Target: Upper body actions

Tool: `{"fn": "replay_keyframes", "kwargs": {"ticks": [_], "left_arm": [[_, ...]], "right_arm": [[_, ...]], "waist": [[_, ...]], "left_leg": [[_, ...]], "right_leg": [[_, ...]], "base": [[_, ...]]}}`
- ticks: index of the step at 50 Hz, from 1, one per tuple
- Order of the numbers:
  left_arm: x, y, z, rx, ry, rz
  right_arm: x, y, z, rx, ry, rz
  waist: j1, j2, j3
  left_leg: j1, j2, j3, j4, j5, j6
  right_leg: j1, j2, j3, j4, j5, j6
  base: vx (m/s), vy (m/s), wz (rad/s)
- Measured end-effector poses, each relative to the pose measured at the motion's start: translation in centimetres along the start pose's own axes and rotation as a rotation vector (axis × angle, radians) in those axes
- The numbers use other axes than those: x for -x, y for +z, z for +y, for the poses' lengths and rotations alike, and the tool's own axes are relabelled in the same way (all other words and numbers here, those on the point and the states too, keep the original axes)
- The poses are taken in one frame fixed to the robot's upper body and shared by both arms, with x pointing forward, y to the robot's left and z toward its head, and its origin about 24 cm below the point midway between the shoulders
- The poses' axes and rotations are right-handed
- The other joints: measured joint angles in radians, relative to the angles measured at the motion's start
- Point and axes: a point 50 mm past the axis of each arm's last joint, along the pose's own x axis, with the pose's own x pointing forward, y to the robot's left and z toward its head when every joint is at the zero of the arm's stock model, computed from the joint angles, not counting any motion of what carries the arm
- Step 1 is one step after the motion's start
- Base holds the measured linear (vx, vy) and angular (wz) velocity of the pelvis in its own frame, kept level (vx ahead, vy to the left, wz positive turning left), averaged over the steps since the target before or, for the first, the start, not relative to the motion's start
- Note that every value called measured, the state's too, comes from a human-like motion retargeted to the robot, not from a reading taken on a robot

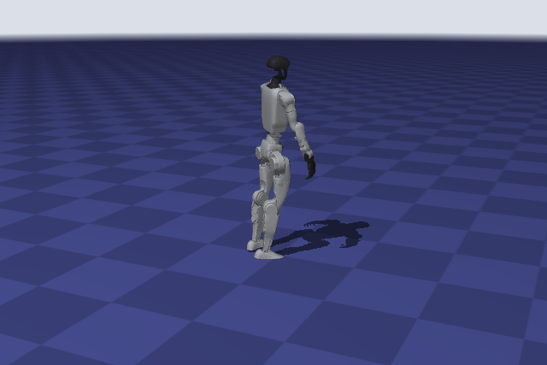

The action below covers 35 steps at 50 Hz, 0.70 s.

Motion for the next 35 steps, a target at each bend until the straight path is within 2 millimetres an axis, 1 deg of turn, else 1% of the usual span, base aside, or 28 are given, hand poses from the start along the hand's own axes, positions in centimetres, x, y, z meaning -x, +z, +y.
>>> {"fn": "replay_keyframes", "kwargs": {"ticks": [2, 3, 6, 7, 8, 9, 10, 11, 12, 13, 14, 15, 17, 18, 20, 22, 25, 27, 29, 31, 33, 35], "left_arm": [[-0.1, -5.6, -2.7, 0.047, -0.127, 0.203], [0.1, -8.0, -4.4, 0.078, -0.172, 0.289], [1.4, -14.3, -9.7, 0.175, -0.268, 0.464], [2.1, -16.0, -11.3, 0.211, -0.303, 0.507], [2.8, -17.3, -13.2, 0.262, -0.335, 0.539], [3.4, -18.1, -14.7, 0.317, -0.357, 0.56], [3.9, -18.8, -16.0, 0.374, -0.373, 0.576], [4.3, -19.0, -17.1, 0.467, -0.381, 0.583], [4.7, -19.2, -18.1, 0.569, -0.387, 0.587], [4.8, -18.9, -19.1, 0.686, -0.392, 0.581], [4.8, -18.5, -19.6, 0.798, -0.384, 0.567], [4.7, -17.9, -19.9, 0.907, -0.369, 0.551], [4.1, -17.0, -19.2, 1.0, -0.303, 0.53], [3.7, -16.8, -18.7, 0.996, -0.276, 0.517], [3.0, -16.1, -17.2, 0.902, -0.244, 0.492], [2.2, -15.2, -15.0, 0.716, -0.232, 0.442], [1.1, -14.0, -11.8, 0.44, -0.163, 0.372], [0.8, -13.4, -10.2, 0.321, -0.113, 0.337], [0.5, -12.9, -9.4, 0.264, -0.085, 0.31], [0.4, -12.5, -9.3, 0.258, -0.08, 0.298], [0.4, -12.5, -9.5, 0.274, -0.095, 0.295], [0.5, -12.7, -9.9, 0.291, -0.114, 0.301]], "right_arm": [[0.2, -4.7, 3.3, 0.059, 0.073, 0.157], [0.5, -6.9, 5.0, 0.088, 0.114, 0.236], [2.7, -13.2, 9.7, 0.148, 0.245, 0.475], [3.6, -15.0, 11.0, 0.147, 0.276, 0.553], [4.6, -16.5, 12.0, 0.13, 0.291, 0.624], [5.4, -17.7, 13.0, 0.062, 0.281, 0.677], [6.2, -18.7, 13.9, -0.031, 0.258, 0.725], [6.6, -19.0, 15.1, -0.179, 0.235, 0.727], [7.0, -19.3, 16.0, -0.323, 0.2, 0.735], [7.3, -19.6, 16.6, -0.46, 0.149, 0.749], [7.5, -19.9, 16.7, -0.552, 0.106, 0.761], [7.7, -20.2, 16.6, -0.621, 0.068, 0.77], [7.6, -20.4, 15.9, -0.666, 0.005, 0.784], [7.5, -20.5, 15.4, -0.654, -0.015, 0.782], [6.9, -20.1, 14.0, -0.576, -0.035, 0.746], [5.7, -18.9, 12.1, -0.442, -0.021, 0.667], [4.0, -16.5, 9.7, -0.229, 0.008, 0.524], [3.1, -14.8, 8.4, -0.112, 0.011, 0.45], [2.3, -13.1, 7.6, -0.036, 0.008, 0.396], [1.8, -11.7, 7.2, -0.011, 0.004, 0.347], [1.4, -10.7, 7.4, -0.022, 0.017, 0.306], [1.3, -10.3, 8.1, -0.047, 0.048, 0.286]], "waist": [[-0.013, 0.001, 0.022], [-0.019, 0.001, 0.031], [-0.038, 0.008, 0.058], [-0.003, 0.006, 0.067], [0.114, -0.004, 0.077], [0.14, -0.015, 0.093], [0.122, -0.027, 0.111], [0.044, -0.011, 0.109], [-0.064, 0.007, 0.113], [-0.229, 0.027, 0.131], [-0.254, 0.024, 0.142], [-0.209, 0.009, 0.15], [-0.1, 0.002, 0.173], [-0.092, 0.001, 0.178], [-0.095, 0.004, 0.183], [-0.094, 0.003, 0.192], [-0.093, 0.0, 0.193], [-0.099, -0.001, 0.187], [-0.102, -0.001, 0.184], [-0.102, -0.001, 0.18], [-0.099, -0.001, 0.174], [-0.095, -0.002, 0.166]], "left_leg": [[0.001, -0.001, -0.001, -0.001, 0.0, 0.0], [0.001, -0.002, -0.002, -0.002, 0.0, 0.0], [0.006, -0.001, -0.002, -0.003, -0.001, 0.0], [0.017, 0.005, 0.041, -0.005, -0.007, -0.004], [0.04, 0.024, 0.169, -0.011, -0.024, -0.015], [0.044, 0.033, 0.199, 0.005, -0.034, -0.027], [0.038, 0.038, 0.18, 0.034, -0.042, -0.041], [-0.013, 0.051, 0.095, 0.078, -0.04, -0.04], [-0.055, 0.044, -0.015, 0.109, -0.031, -0.031], [-0.076, -0.003, -0.176, 0.114, -0.004, -0.009], [-0.049, -0.018, -0.195, 0.086, 0.003, -0.004], [0.003, -0.017, -0.141, 0.043, 0.002, -0.007], [0.028, -0.011, -0.032, 0.016, 0.011, 0.006], [0.027, -0.01, -0.026, 0.016, 0.015, 0.008], [0.04, -0.012, -0.034, 0.006, 0.013, 0.008], [0.041, -0.01, -0.031, 0.004, 0.014, 0.007], [0.04, -0.006, -0.026, 0.003, 0.017, 0.007], [0.04, -0.004, -0.025, 0.001, 0.018, 0.007], [0.04, -0.001, -0.022, 0.001, 0.018, 0.006], [0.04, 0.002, -0.018, 0.001, 0.017, 0.006], [0.041, 0.004, -0.016, 0.0, 0.015, 0.005], [0.041, 0.005, -0.017, 0.0, 0.014, 0.005]], "right_leg": [[0.002, -0.001, -0.001, -0.001, -0.001, 0.001], [0.002, -0.002, -0.002, -0.002, -0.001, 0.001], [0.008, -0.002, -0.002, -0.003, -0.003, 0.003], [-0.005, 0.003, 0.042, 0.012, -0.003, 0.004], [-0.05, 0.018, 0.171, 0.054, -0.002, 0.006], [-0.109, 0.008, 0.204, 0.113, 0.002, 0.006], [-0.177, -0.014, 0.189, 0.182, 0.006, 0.005], [-0.115, -0.035, 0.108, 0.143, -0.016, 0.022], [-0.054, -0.048, -0.004, 0.096, -0.025, 0.03], [0.007, -0.045, -0.177, 0.034, -0.006, 0.016], [0.028, -0.041, -0.197, 0.013, 0.003, 0.008], [0.029, -0.038, -0.142, 0.011, 0.006, 0.003], [0.037, -0.013, -0.034, 0.007, 0.01, -0.003], [0.038, -0.011, -0.029, 0.007, 0.013, -0.004], [0.034, -0.012, -0.035, 0.007, 0.018, -0.003], [0.031, -0.011, -0.032, 0.007, 0.021, -0.003], [0.026, -0.009, -0.027, 0.008, 0.026, -0.004], [0.023, -0.006, -0.025, 0.009, 0.027, -0.004], [0.02, -0.004, -0.022, 0.01, 0.028, -0.004], [0.018, -0.001, -0.018, 0.012, 0.029, -0.005], [0.017, 0.0, -0.016, 0.012, 0.028, -0.005], [0.018, 0.001, -0.017, 0.012, 0.026, -0.004]], "base": [[0.01, 0.08, 0.03], [0.05, 0.09, 0.05], [0.11, 0.1, -0.25], [0.1, 0.1, -2.95], [0.07, 0.1, -3.41], [0.05, 0.1, -2.32], [0.01, 0.06, 1.26], [-0.01, 0.03, 3.61], [0.0, 0.01, 6.03], [0.02, 0.01, 4.93], [0.02, 0.02, 2.14], [-0.01, 0.02, -1.73], [-0.04, 0.01, -2.39], [-0.05, 0.01, -0.85], [-0.07, 0.0, 0.04], [-0.06, -0.01, -0.03], [0.0, 0.0, 0.0], [-0.02, -0.03, -0.02], [0.0, 0.0, 0.0], [0.0, 0.0, 0.0], [0.0, 0.0, 0.0], [0.03, -0.01, 0.03]]}}
